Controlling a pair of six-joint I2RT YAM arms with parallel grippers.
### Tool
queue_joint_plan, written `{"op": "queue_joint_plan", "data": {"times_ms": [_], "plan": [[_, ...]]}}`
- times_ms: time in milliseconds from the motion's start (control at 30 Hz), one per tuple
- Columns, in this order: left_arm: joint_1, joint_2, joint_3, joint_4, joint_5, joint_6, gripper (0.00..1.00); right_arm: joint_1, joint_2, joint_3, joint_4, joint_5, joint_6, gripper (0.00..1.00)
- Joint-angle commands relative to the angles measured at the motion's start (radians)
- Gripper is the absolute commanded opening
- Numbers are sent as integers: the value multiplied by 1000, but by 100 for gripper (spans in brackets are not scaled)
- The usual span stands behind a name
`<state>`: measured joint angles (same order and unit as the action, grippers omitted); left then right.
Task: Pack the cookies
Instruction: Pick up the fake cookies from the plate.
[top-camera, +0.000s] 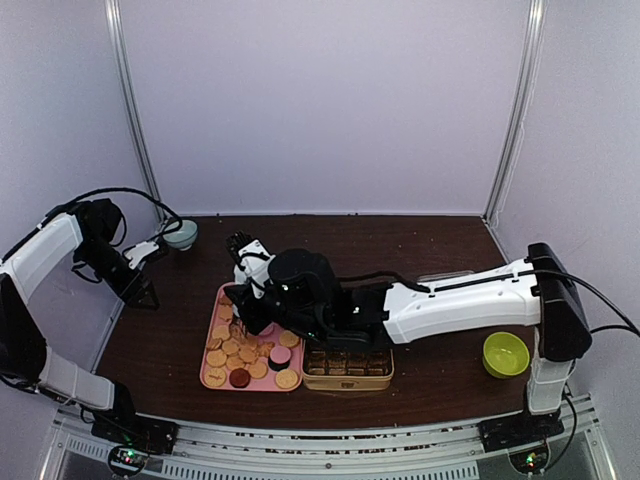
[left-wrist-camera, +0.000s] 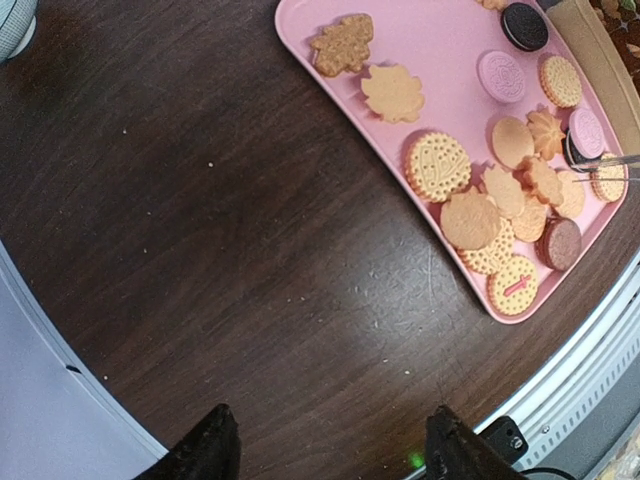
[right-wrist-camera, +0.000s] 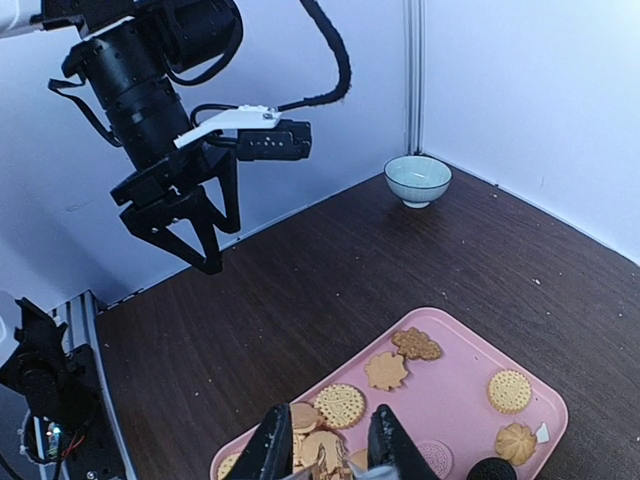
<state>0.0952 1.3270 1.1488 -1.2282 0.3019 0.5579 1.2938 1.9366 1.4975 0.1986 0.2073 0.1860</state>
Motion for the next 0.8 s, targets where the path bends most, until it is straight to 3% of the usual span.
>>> {"op": "queue_joint_plan", "data": {"times_ms": [0, 767], "plan": [[6, 0, -7, 22, 2, -10, 66, 16, 49, 55, 32, 102, -32, 26], [7, 11, -28, 18, 28, -17, 66, 35, 115, 55, 68, 93, 11, 38]]}}
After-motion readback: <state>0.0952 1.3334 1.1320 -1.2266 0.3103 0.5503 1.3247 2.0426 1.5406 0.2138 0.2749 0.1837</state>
